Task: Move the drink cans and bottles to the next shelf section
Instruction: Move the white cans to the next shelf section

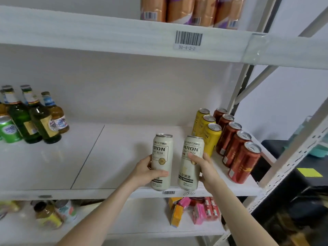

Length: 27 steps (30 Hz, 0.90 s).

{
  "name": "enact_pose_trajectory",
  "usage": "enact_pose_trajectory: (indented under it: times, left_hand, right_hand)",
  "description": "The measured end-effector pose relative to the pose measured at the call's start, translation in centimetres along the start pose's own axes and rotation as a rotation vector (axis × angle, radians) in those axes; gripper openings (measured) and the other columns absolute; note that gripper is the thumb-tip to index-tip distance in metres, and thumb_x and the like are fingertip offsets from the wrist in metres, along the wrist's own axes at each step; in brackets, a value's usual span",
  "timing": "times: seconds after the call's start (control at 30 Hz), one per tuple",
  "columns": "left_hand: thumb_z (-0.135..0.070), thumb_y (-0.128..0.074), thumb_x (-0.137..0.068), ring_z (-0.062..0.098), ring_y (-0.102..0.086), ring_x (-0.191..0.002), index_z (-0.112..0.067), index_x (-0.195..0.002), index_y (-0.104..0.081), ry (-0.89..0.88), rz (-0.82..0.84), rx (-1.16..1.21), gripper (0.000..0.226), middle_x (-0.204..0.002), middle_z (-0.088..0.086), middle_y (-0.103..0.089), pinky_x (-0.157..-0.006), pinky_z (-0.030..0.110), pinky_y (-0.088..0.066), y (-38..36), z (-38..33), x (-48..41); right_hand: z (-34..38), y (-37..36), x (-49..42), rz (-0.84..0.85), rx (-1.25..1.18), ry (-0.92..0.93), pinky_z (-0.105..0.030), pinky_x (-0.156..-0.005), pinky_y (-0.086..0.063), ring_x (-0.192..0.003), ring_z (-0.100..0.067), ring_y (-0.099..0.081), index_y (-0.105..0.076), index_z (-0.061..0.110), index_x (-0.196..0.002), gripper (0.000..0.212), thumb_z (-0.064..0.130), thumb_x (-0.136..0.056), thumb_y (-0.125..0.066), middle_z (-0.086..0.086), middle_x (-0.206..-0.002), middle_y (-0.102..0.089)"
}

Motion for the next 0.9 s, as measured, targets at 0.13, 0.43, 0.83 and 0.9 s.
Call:
enact_pose_trajectory:
  times: [0.13, 0.43, 0.83, 0.9]
  left_hand:
    - [-0.041, -0.088, -0.048, 0.014, -0.070, -0.103, -0.031, -0.108, -0.067, 0.010, -0.031, -0.006, 0.065, -0.107, -0.008, -0.075, -0.096, 0.046, -0.054, -2.0, -0.4, -1.6]
    - [-0.040, -0.088, -0.044, 0.011, -0.071, -0.100, -0.031, -0.106, -0.067, 0.019, -0.118, -0.028, 0.066, -0.105, -0.010, -0.076, -0.097, 0.044, -0.054, -0.9, -0.9, -6.3]
    - [-0.037, -0.090, -0.046, 0.010, -0.070, -0.100, -0.031, -0.110, -0.066, -0.018, -0.115, -0.050, 0.068, -0.106, -0.011, -0.075, -0.097, 0.042, -0.055, 1.3, -0.7, -14.5]
    - [-0.037, -0.090, -0.046, 0.008, -0.071, -0.098, -0.033, -0.108, -0.066, -0.020, -0.126, -0.048, 0.066, -0.105, -0.012, -0.075, -0.096, 0.042, -0.055, 1.4, -0.5, -15.9]
  right_hand:
    - [0.4, 2.3, -2.0, 0.019, -0.002, -0.003, -0.045, -0.090, -0.052, -0.102, -0.020, -0.068, -0.064, 0.030, -0.116, 0.038, 0.030, -0.080, -0.077, 0.003, -0.108, -0.075]
    - [0.7, 1.6, -7.5, 0.077, -0.051, 0.023, -0.040, -0.077, -0.052, -0.100, -0.018, -0.069, -0.063, 0.028, -0.115, 0.039, 0.028, -0.080, -0.078, 0.007, -0.103, -0.075]
    - [1.9, -1.1, -17.0, 0.029, -0.117, 0.175, -0.040, -0.086, -0.055, -0.100, -0.020, -0.070, -0.060, 0.026, -0.118, 0.045, 0.021, -0.078, -0.081, 0.000, -0.111, -0.073]
    - [1.9, -1.2, -18.4, 0.001, -0.109, 0.207, -0.040, -0.088, -0.056, -0.102, -0.020, -0.069, -0.059, 0.024, -0.120, 0.049, 0.022, -0.077, -0.082, -0.001, -0.111, -0.073]
Point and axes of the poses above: each hand's wrist, its own x-axis away from the middle knuckle, its own y-axis out of the back of the hand, z = x × y, the point moved 4 cm from there along -x, towards the middle knuckle
